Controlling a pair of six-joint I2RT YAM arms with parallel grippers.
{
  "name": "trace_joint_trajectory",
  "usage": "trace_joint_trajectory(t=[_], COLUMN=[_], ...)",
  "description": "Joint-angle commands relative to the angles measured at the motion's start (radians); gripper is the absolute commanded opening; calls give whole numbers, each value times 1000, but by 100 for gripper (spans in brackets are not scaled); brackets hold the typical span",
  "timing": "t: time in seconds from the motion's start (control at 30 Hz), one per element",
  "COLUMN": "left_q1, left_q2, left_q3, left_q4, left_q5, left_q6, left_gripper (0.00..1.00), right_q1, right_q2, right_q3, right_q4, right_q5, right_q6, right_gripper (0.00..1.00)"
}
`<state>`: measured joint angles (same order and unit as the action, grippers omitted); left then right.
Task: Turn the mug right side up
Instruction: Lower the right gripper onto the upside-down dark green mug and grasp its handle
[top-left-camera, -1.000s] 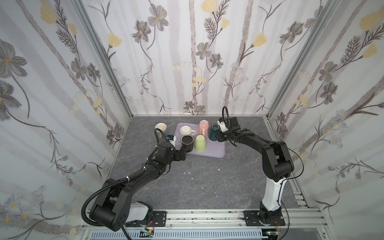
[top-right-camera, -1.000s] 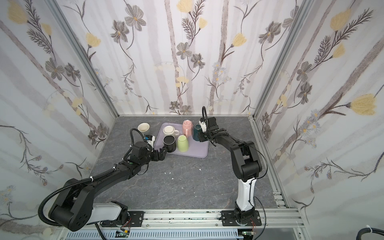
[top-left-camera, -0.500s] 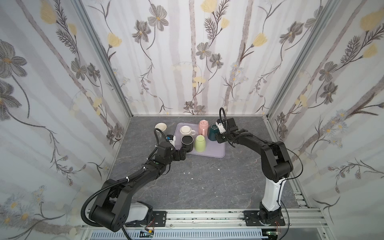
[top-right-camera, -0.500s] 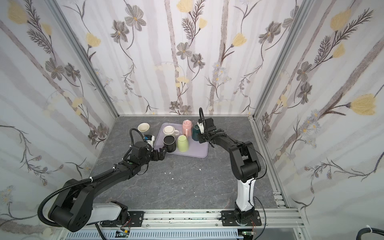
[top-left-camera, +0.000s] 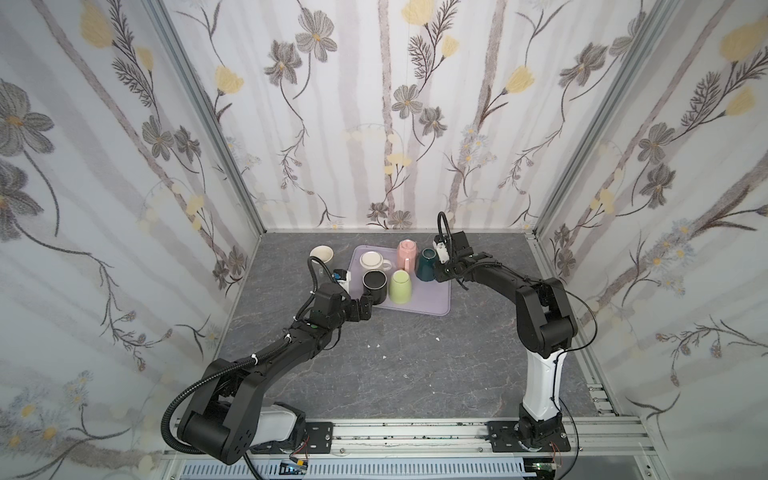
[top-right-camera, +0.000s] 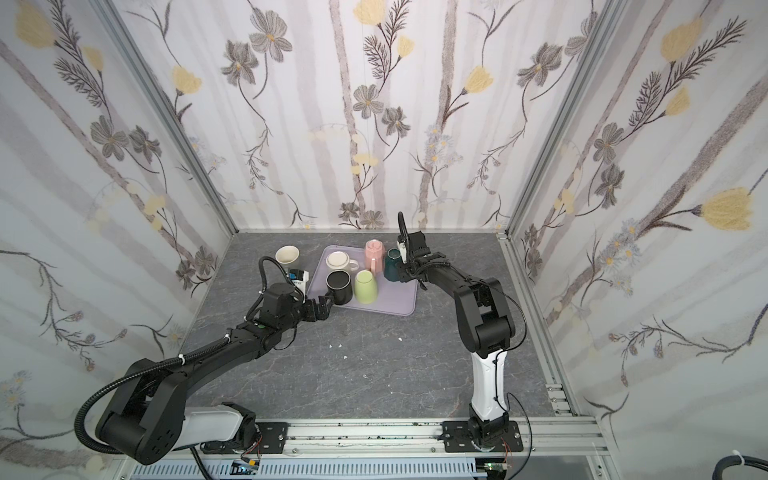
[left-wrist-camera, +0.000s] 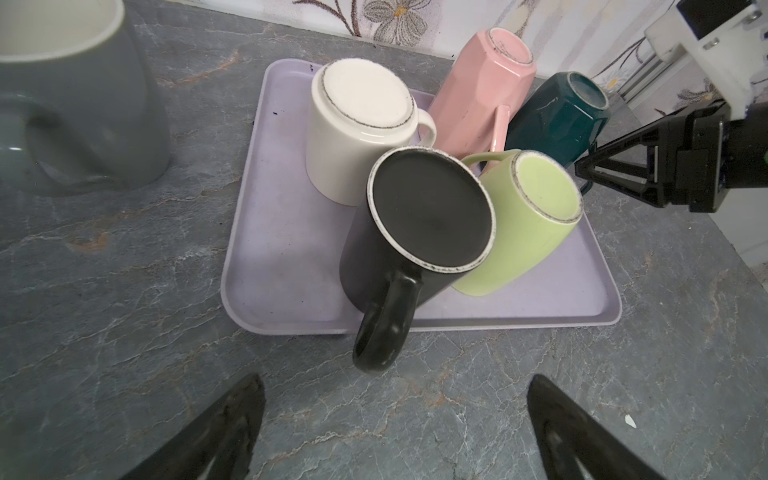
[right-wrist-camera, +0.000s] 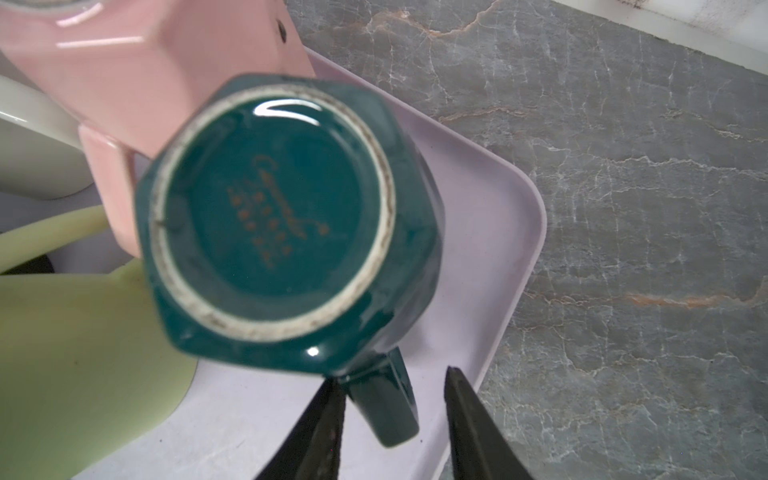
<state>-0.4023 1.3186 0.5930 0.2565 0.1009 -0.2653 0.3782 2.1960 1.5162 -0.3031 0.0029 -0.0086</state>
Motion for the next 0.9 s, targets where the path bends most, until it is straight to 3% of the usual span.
trace_joint_trajectory(t=[0.0,0.3,0.87], left_q1=[0,1,0], left_q2=[-2,1,23], left_q3=[2,3,10], left_q4=[12,12,12], left_q5=[-12,-14,-5], left_q6=[-3,-5,-11], left_gripper=[100,100,100], right_q1=[2,22,41], right_q2=[11,51,98], right_q3=[16,67,130], right_q4=[-1,-39,-82], right_q5=[-8,23,98], right_q6=[-12,-20,9], right_gripper=[41,40,28])
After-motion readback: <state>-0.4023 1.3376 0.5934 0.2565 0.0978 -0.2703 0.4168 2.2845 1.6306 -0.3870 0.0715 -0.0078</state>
